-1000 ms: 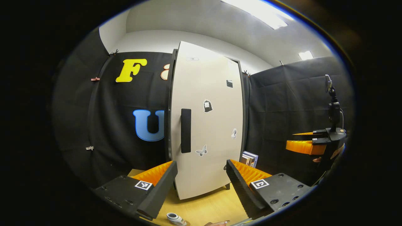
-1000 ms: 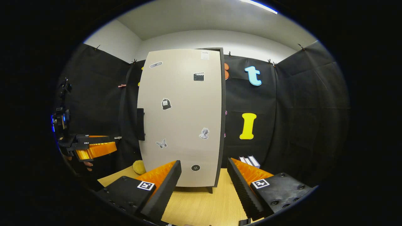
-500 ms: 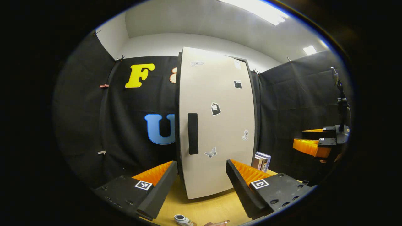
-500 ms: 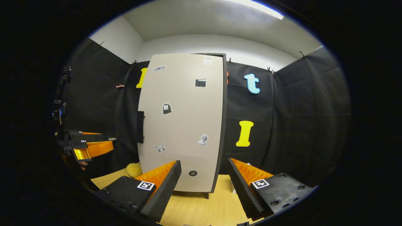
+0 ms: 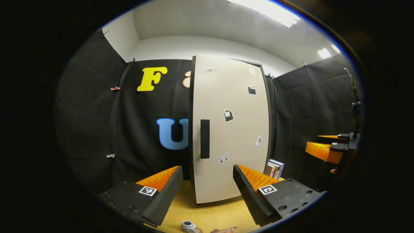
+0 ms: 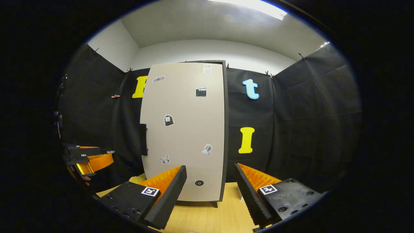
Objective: Open the cabinet door with the right hand, grasp the bottle in the cabinet with the left hand and place it on the coaster, then close the cabinet door with the right hand.
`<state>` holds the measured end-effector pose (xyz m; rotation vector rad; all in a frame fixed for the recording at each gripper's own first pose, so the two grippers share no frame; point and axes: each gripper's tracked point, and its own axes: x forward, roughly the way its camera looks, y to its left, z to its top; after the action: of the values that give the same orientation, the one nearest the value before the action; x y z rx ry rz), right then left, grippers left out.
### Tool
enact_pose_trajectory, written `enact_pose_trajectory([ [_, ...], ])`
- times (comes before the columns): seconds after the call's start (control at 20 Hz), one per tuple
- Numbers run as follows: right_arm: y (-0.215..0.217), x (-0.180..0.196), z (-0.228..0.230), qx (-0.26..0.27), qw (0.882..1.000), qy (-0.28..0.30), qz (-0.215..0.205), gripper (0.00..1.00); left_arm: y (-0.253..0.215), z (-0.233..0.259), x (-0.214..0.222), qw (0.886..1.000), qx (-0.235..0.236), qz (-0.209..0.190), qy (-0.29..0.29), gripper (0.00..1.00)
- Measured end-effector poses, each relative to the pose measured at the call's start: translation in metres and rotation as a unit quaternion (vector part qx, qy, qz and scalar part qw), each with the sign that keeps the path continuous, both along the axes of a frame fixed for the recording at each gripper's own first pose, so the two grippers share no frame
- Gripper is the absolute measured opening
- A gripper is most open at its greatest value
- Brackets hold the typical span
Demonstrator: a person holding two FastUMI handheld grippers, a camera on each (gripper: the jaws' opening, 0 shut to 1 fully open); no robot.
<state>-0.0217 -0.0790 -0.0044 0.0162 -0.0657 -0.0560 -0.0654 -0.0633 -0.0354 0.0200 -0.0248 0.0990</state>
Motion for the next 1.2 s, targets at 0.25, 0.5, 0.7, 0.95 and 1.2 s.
enact_pose_trajectory([
  [0.25,-0.001,-0.003,-0.001,-0.006,1.000,0.004,-0.003,0.96,0.000,-0.001,0.000,1.000,-0.001,0.001,0.003,0.98],
  [0.5,0.005,-0.003,-0.001,-0.005,1.000,0.005,0.008,0.96,0.000,-0.002,0.001,1.000,-0.004,-0.001,0.005,0.98],
  [0.7,0.005,-0.002,0.003,-0.007,1.000,-0.003,0.007,0.96,0.001,-0.002,0.002,1.000,-0.005,0.001,0.005,0.98],
  [0.95,0.007,-0.001,0.000,-0.018,1.000,0.003,0.006,0.96,0.001,-0.003,0.002,1.000,-0.009,0.001,0.007,0.98],
  [1.2,0.009,0.002,0.000,-0.024,1.000,0.003,0.008,0.95,0.001,-0.001,0.001,1.000,-0.015,-0.002,0.003,0.98],
])
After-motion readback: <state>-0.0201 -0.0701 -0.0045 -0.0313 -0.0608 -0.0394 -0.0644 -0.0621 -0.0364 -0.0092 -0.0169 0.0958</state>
